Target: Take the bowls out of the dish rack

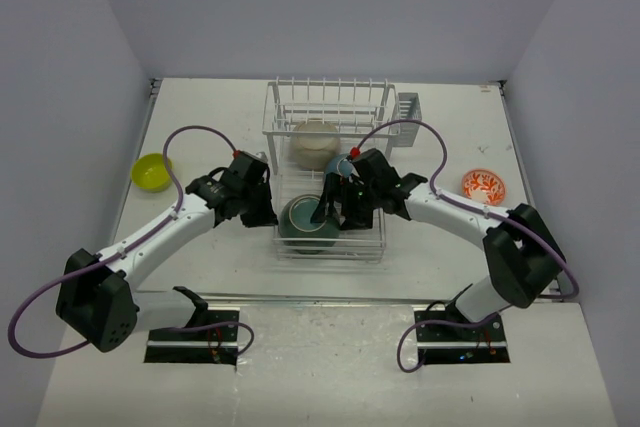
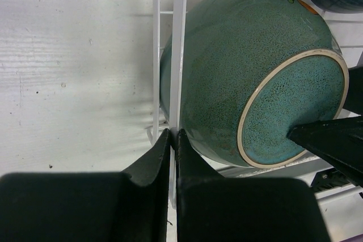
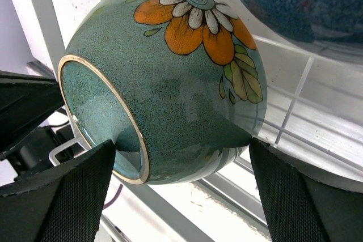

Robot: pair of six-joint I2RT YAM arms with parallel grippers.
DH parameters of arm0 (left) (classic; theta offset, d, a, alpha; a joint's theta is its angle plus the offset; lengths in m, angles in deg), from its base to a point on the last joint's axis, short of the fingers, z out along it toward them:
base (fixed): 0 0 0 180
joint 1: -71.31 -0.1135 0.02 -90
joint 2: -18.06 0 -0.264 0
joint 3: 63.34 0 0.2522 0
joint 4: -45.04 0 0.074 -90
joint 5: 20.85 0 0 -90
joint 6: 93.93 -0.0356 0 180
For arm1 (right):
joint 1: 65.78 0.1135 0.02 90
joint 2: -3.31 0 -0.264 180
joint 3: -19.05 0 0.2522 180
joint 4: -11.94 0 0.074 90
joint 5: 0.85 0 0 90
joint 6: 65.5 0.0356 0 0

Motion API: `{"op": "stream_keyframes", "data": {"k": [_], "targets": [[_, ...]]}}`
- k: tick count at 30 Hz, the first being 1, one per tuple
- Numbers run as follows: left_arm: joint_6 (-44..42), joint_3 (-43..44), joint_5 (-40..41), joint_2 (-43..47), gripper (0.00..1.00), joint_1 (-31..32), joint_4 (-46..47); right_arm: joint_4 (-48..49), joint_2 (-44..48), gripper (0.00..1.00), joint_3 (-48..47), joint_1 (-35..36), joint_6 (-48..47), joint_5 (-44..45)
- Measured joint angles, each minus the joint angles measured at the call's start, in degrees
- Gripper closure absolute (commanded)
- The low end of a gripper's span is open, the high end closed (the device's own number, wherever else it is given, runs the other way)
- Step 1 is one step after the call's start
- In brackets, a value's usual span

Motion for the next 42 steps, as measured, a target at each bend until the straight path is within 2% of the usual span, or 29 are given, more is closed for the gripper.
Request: {"op": "stream_keyframes", "data": {"k": [10,20,42], "targets": [[-0.1,0.2,-0.1,-0.3,1.0,0.0,-0.2,-0.3,1.6,0.02,0.7,2.1,3.8,4.6],[-0.5,0.4,-0.3,-0.6,1.0,0.0,-0.3,4.8,3.8,0.01,5.4,2.4,8.1,5.0],[-1.4,0.9,-0.7,-1.1,1.0,0.0,-0.7,6.5,3.0,0.01,5.8,2.3,8.3,7.0]]}}
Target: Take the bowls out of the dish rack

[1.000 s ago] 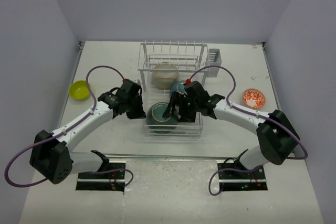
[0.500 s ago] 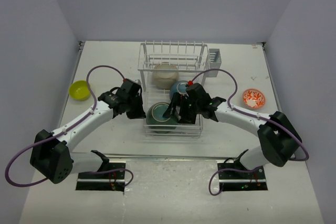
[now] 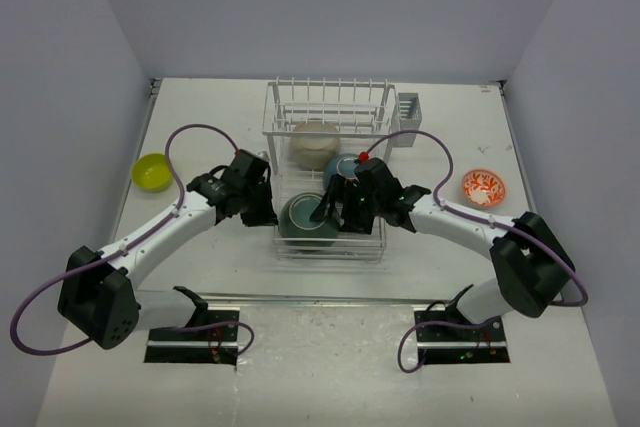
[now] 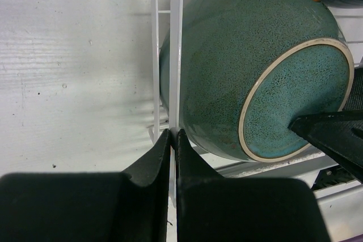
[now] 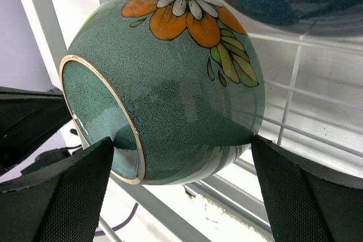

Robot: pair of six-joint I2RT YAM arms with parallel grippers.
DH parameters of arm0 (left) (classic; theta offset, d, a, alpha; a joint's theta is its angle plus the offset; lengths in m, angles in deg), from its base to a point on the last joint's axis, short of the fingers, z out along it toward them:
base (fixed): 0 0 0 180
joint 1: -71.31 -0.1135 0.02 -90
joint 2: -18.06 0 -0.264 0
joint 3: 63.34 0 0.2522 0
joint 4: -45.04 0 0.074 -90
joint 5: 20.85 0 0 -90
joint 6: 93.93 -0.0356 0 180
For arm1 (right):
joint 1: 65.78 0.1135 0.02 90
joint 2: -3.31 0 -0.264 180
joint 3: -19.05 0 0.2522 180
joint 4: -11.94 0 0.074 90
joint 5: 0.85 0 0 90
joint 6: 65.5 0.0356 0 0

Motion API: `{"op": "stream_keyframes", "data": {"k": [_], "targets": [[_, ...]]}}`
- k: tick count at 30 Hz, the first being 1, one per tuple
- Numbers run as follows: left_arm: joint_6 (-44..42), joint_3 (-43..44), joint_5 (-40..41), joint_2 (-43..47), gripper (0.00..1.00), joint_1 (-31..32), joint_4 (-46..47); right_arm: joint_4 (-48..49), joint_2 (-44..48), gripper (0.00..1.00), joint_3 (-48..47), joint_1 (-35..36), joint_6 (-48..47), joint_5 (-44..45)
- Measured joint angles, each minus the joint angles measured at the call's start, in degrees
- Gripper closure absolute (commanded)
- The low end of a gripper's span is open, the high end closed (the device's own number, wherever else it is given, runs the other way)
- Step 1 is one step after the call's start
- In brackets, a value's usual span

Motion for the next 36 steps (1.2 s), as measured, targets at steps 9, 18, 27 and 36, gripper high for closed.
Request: {"op": "stream_keyframes", "data": {"k": [9,18,27,36], "targets": [[-0.2,0.3,0.3,-0.2,1.0,-0.2,-0.3,4.2,-0.6,0.01,1.6,-0.5,-0.2,-1.0],[-0.5,0.4,0.7,-0.2,1.0,-0.5,-0.5,3.4,-0.7,0.01,0.6,-0.2,-0.3,0.3],[-1.0,0.4,0.7,-0.2,1.0,-0.5,-0.5,3.8,0.5,0.01,1.3,0.6,1.2,2.5],[-1.3,0.4,1.0,-0.2,1.0,-0.6,-0.6,9.7,-0.3,0.02,4.2,-0.3,1.0,-1.6]]}}
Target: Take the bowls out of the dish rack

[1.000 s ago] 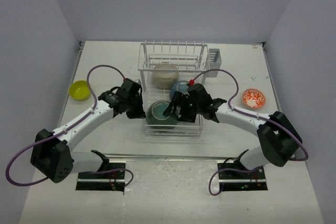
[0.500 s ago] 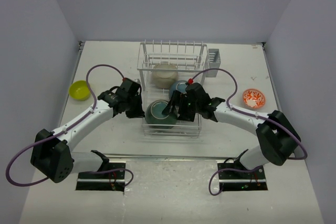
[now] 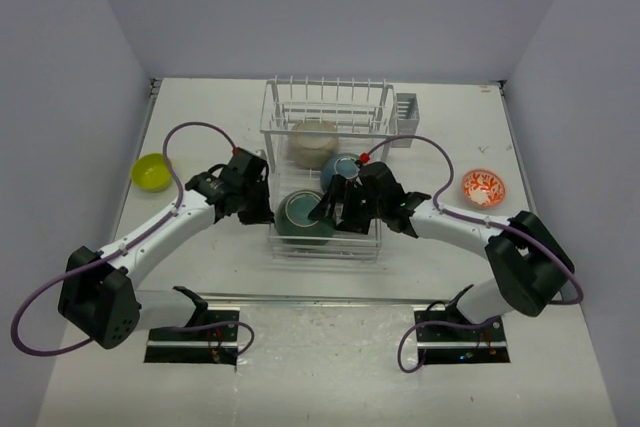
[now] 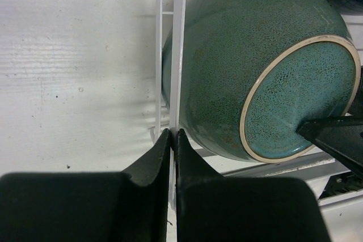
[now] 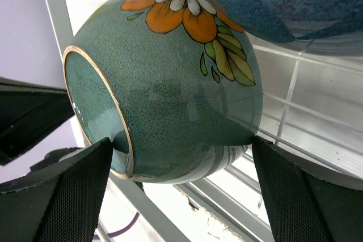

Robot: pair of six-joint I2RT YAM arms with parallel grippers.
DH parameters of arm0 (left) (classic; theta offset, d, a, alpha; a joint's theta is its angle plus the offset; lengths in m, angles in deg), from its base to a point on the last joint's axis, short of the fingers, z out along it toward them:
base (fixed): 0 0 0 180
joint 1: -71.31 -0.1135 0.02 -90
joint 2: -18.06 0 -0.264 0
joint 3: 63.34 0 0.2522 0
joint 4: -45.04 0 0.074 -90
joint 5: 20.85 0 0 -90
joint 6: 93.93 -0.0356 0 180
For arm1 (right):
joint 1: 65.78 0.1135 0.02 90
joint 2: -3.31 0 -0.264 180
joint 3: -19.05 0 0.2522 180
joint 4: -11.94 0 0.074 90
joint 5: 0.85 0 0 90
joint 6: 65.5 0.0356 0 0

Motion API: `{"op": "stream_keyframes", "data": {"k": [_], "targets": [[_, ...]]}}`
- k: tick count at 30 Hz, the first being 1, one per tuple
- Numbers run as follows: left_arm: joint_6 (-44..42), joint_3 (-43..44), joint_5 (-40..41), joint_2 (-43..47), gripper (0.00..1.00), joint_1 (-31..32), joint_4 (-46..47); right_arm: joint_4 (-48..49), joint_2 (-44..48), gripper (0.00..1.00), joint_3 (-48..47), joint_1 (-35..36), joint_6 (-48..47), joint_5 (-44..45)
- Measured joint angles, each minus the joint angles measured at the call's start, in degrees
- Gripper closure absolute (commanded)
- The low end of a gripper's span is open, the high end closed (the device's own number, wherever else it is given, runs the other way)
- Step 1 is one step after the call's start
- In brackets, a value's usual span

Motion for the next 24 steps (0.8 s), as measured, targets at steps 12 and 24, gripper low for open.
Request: {"op": "stream_keyframes", "data": {"k": [12,24], "targets": [[-0.3,0.0,1.7,0.2,1.0,-0.3,-0.4,3.0,-0.1,0.03,1.0,-0.3,-2.2,-5.5],[-0.2,0.0,1.7,0.2,1.0,-0.3,-0.4,2.9,-1.0,0.01,1.1,-0.3,-2.0,-5.5]]}}
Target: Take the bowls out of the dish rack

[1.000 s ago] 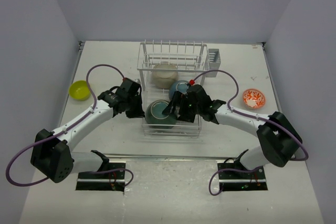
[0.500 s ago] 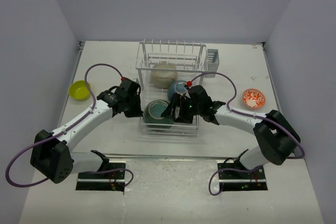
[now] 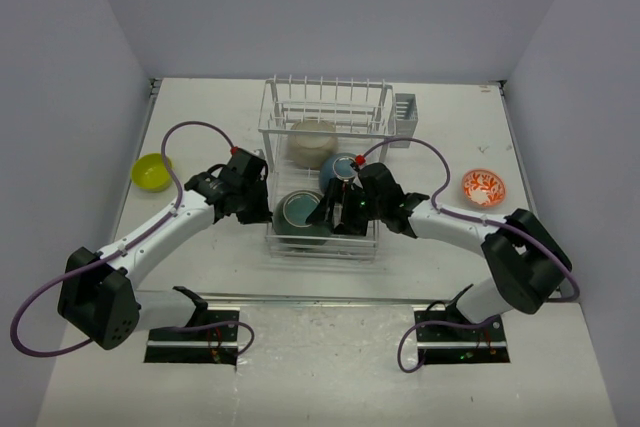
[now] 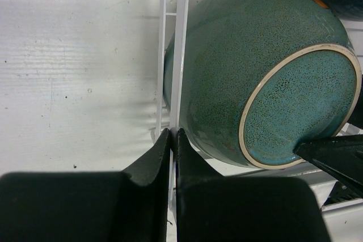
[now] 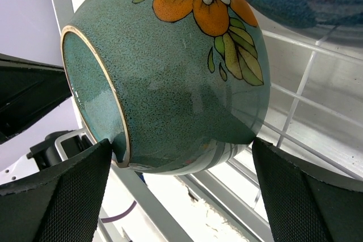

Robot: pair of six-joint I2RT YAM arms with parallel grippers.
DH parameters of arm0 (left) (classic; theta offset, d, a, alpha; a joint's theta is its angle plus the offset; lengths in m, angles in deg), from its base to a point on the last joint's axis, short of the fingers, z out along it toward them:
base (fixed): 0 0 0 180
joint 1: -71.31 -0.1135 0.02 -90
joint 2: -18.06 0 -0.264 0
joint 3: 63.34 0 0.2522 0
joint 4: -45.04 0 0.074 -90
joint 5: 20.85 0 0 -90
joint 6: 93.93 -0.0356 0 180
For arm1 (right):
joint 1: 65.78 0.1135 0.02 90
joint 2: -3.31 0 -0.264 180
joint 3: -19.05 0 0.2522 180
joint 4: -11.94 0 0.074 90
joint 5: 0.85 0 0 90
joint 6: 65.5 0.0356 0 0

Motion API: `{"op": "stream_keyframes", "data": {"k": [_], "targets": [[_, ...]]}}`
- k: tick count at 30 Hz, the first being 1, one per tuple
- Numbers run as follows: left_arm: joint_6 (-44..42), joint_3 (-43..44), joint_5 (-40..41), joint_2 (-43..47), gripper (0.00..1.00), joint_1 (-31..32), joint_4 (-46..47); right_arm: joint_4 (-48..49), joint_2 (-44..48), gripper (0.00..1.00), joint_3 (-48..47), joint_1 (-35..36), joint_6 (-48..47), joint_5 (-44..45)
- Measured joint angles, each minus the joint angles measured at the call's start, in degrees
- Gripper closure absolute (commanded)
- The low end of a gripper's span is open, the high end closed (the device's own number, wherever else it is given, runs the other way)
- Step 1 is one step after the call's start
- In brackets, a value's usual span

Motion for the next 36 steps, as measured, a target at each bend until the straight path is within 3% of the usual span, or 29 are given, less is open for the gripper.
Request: {"op": "stream_keyframes", "data": {"k": [19,36], "targets": [[-1.0,0.0,2.6,0.0,1.0,0.0,-0.2,18.1,-0.5,0.01,7.8,0.4,4.8,0.0],[-0.9,0.0,1.8,0.0,1.0,0.9,-0.2,24.1,4.0,0.01,13.3,2.0,2.5,2.9]]}}
